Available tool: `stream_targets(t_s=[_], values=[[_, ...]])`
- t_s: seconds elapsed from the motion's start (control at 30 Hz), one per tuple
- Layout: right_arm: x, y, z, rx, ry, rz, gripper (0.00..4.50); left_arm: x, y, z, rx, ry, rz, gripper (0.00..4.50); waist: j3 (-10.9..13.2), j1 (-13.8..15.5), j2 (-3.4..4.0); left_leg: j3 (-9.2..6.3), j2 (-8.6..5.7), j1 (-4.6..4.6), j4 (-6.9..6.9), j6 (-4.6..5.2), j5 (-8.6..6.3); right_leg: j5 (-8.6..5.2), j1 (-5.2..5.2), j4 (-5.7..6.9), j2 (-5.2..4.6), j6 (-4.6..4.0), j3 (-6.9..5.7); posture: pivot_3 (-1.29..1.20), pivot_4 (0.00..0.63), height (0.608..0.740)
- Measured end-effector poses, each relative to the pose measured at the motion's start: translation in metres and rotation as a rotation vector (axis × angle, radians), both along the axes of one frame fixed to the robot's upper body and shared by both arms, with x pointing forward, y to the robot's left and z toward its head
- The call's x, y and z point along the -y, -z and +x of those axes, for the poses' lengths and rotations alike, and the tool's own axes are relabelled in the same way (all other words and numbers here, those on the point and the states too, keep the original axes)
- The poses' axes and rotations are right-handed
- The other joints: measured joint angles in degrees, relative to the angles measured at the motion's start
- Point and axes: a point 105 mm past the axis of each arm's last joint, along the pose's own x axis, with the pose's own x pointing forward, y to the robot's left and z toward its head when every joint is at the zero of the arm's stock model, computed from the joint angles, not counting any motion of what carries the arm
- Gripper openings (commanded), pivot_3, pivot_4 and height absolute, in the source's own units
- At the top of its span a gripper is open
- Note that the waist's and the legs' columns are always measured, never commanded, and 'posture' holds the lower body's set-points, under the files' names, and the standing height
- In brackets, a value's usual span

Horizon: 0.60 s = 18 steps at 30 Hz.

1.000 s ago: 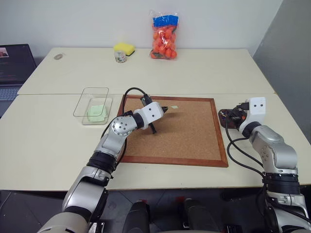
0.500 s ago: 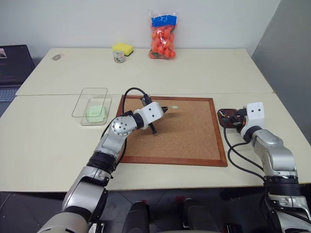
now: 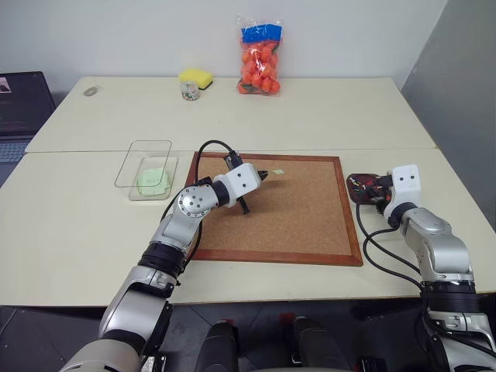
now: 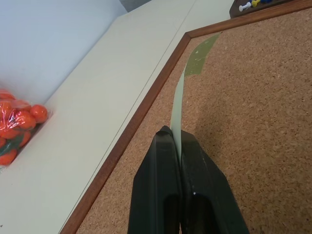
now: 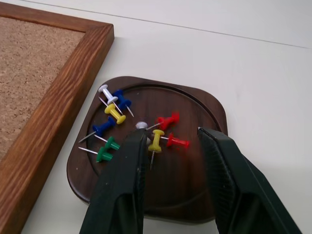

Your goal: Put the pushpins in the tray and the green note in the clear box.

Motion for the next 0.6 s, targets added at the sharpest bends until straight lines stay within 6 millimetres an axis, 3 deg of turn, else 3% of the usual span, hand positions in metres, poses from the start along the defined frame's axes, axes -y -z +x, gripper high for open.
stream_targets(t_s=[0.33, 0.43, 0.6], values=[[-0.006, -0.006, 0.0, 0.028, -0.013, 0.039, 1.73, -0.001, 0.0, 0.0, -0.001, -0.001, 0.001, 0.0, 0.0, 0.0, 0.0, -0.01, 0.0, 0.0, 0.0, 0.0, 0.0, 0.01, 0.0, 0.01, 0.0, -0.01, -0.01, 0.0, 0.15, 0.74], [-0.013, -0.023, -0.004, 0.077, -0.038, 0.063, 1.73, -0.005, -0.002, 0.001, -0.01, -0.018, -0.014, 0.0, 0.0, 0.0, 0.0, -0.02, 0.0, -0.01, 0.0, 0.0, 0.0, 0.0, 0.0, 0.01, 0.0, -0.01, -0.01, 0.0, 0.15, 0.74], [-0.048, -0.057, -0.02, 0.148, -0.174, 0.117, 1.73, -0.024, -0.023, 0.006, -0.006, -0.091, -0.082, 0.0, 0.0, -0.1, 0.0, -0.05, 0.02, 0.0, 0.01, 0.0, 0.0, -0.01, 0.0, 0.03, 0.01, 0.02, -0.03, 0.0, 0.15, 0.74]])
